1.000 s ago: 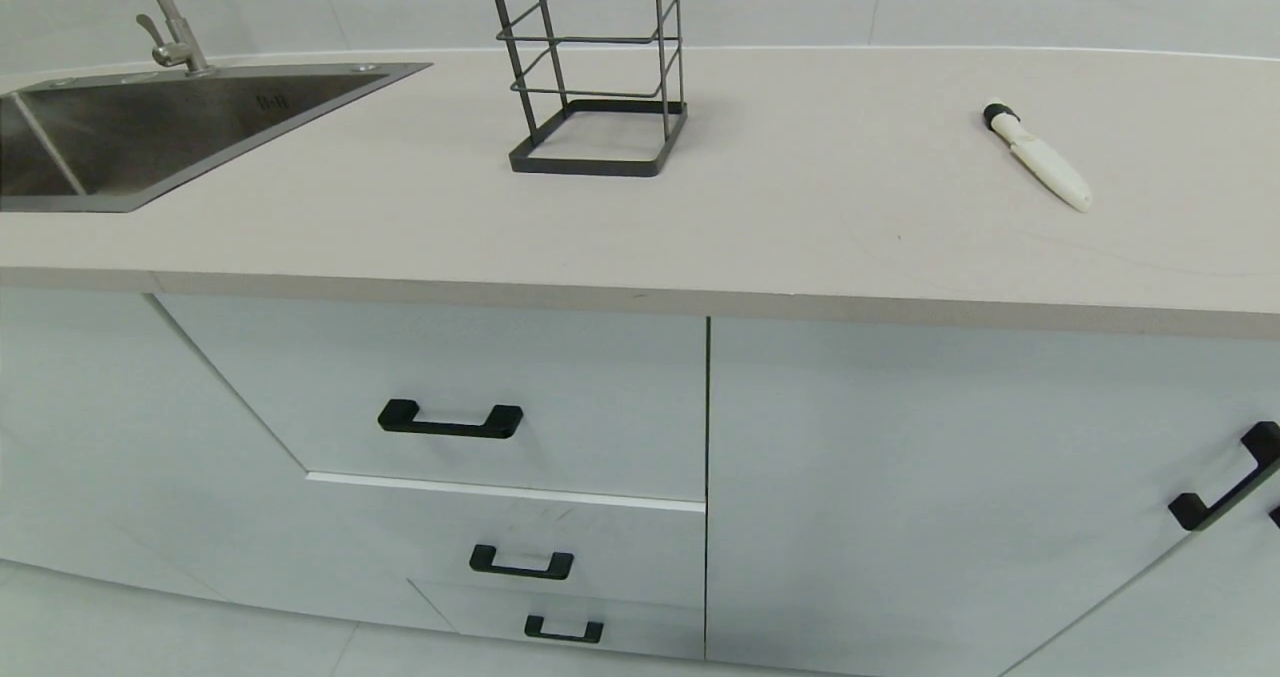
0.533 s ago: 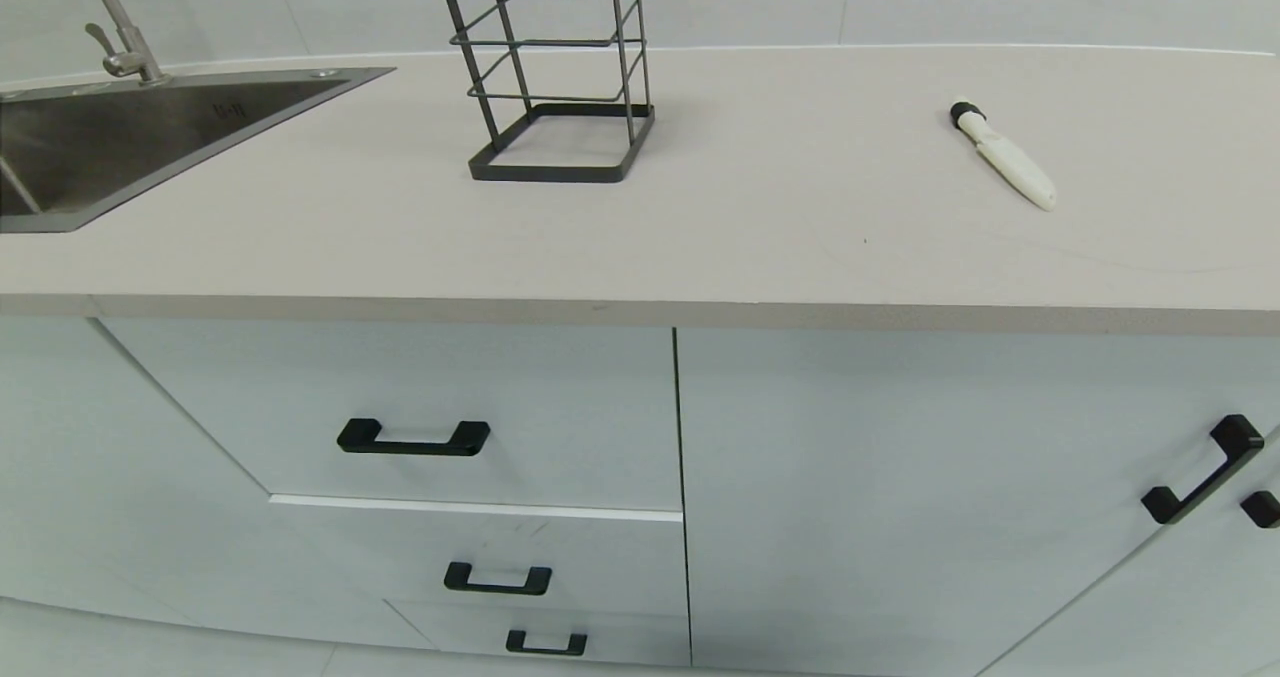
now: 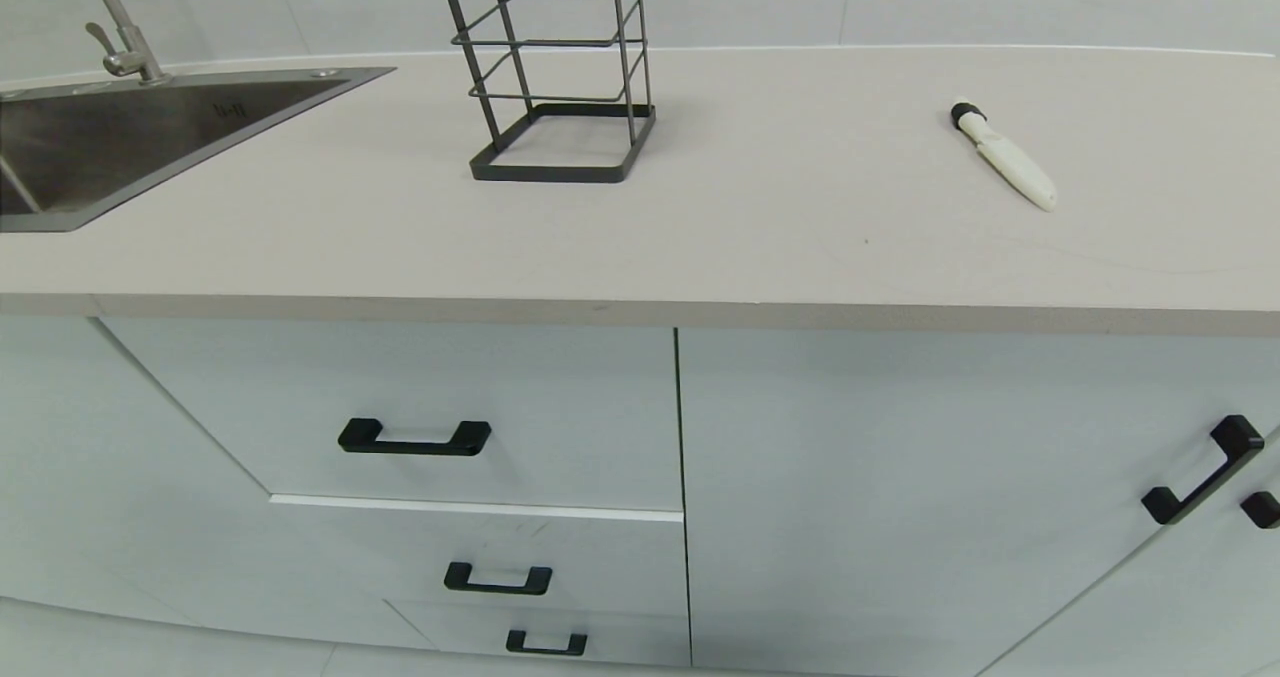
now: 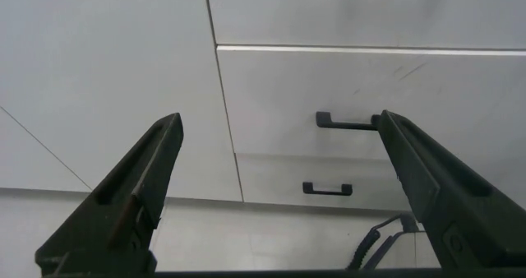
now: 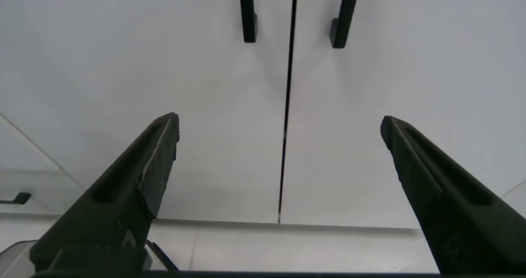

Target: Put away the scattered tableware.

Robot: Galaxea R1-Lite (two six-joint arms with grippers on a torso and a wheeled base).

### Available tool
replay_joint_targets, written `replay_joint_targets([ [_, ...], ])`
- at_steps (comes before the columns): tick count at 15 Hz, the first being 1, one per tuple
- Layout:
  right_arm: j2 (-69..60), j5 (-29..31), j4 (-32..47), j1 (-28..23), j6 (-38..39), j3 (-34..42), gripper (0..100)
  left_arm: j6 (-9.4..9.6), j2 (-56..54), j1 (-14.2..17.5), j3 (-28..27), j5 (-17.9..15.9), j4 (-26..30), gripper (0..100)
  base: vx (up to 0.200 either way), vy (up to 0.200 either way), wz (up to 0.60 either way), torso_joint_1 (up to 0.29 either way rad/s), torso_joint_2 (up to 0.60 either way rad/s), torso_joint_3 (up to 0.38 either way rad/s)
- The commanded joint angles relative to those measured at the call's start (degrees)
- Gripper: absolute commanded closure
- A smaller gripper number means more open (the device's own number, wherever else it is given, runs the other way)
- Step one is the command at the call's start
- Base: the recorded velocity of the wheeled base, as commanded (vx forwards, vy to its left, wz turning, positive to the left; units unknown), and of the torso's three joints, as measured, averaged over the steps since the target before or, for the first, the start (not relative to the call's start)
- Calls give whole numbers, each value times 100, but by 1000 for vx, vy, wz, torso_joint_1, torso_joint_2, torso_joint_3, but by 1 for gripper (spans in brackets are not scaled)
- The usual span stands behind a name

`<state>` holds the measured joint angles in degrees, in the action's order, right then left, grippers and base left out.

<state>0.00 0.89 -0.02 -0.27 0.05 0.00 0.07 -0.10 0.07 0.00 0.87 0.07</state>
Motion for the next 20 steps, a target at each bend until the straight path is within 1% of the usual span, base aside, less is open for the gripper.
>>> replay_joint_targets([
  [1, 9, -1, -6, 0, -5, 0, 0, 1, 10, 1, 0, 1, -7, 0, 0, 0, 0, 85, -105, -41],
  [4, 9, -1, -6, 0, -5, 0, 0, 1, 10, 1, 0, 1, -7, 0, 0, 0, 0, 191, -103, -54],
  [6, 9, -1, -6, 0, -5, 0, 0, 1, 10, 1, 0, 1, -7, 0, 0, 0, 0, 246, -173, -193],
  [13, 9, -1, -6, 0, 4, 0, 0, 1, 10, 1, 0, 1, -7, 0, 0, 0, 0, 218, -585, -219],
  [16, 9, -1, -6, 0, -5, 0, 0, 1, 10, 1, 0, 1, -7, 0, 0, 0, 0, 93, -474, -219],
  [20, 9, -1, -6, 0, 4, 0, 0, -16, 10, 1, 0, 1, -7, 0, 0, 0, 0, 369, -470, -227],
])
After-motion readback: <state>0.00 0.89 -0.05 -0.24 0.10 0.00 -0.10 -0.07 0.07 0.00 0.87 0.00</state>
